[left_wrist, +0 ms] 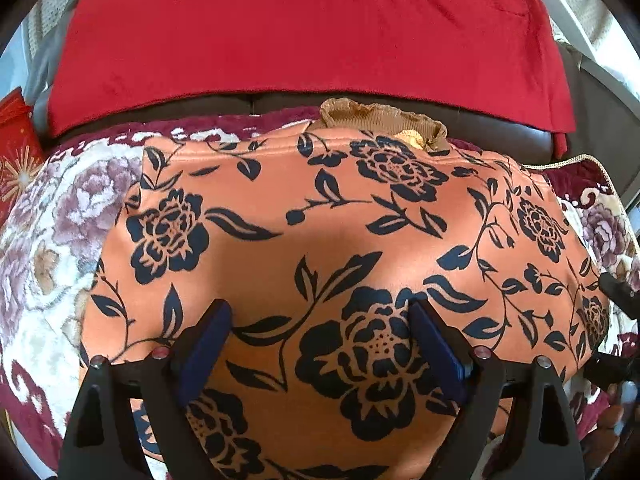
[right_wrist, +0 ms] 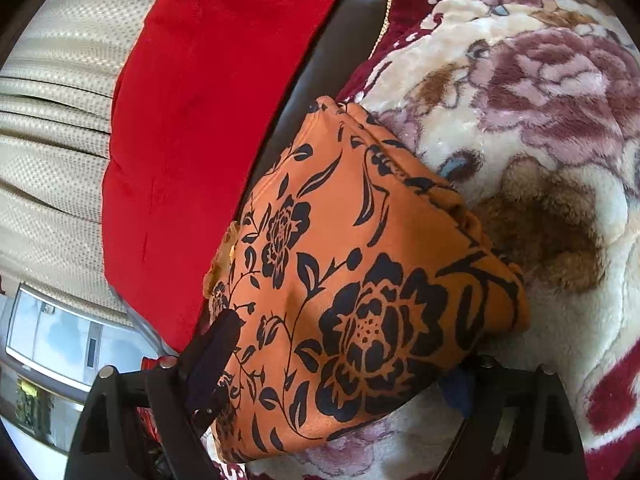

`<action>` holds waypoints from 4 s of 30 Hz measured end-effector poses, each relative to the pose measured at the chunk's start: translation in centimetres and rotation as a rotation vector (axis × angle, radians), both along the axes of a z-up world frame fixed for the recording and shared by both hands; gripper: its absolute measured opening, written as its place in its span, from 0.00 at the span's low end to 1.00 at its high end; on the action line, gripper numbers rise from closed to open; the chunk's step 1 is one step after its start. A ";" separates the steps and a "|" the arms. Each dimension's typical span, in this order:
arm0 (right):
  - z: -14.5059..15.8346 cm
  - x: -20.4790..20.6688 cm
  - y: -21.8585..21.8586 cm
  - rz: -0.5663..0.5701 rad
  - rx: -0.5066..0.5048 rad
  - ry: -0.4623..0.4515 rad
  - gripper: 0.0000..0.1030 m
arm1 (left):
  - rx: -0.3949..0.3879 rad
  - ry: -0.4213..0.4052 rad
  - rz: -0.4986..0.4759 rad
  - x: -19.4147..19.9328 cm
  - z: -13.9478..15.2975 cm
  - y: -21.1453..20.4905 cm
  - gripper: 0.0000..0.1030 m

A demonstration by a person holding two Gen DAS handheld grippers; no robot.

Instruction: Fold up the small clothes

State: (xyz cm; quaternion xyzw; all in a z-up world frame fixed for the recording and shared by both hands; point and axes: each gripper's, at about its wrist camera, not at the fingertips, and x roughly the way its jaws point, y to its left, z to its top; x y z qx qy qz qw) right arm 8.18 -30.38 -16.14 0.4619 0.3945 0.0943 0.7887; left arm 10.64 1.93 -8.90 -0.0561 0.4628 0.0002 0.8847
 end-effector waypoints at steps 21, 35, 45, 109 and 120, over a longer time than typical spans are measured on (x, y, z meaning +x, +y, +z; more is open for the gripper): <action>0.3 0.1 -0.4 -0.008 -0.023 0.017 0.73 | 0.036 -0.015 0.009 -0.5 0.3 -0.5 0.93; 0.1 0.6 0.1 -0.015 -0.047 0.037 0.73 | 0.013 0.001 0.002 -1.0 0.0 -0.3 0.93; -0.2 0.7 -0.3 -0.027 -0.057 0.043 0.69 | 0.051 -0.007 -0.003 -0.5 -1.6 -0.4 0.96; 9.1 -8.9 17.8 0.394 -0.360 -0.402 0.75 | -0.678 0.059 0.179 -3.7 0.6 16.2 0.14; 8.0 -7.4 16.8 0.357 -0.345 -0.304 0.75 | -0.618 0.064 0.248 -7.1 -4.8 18.2 0.14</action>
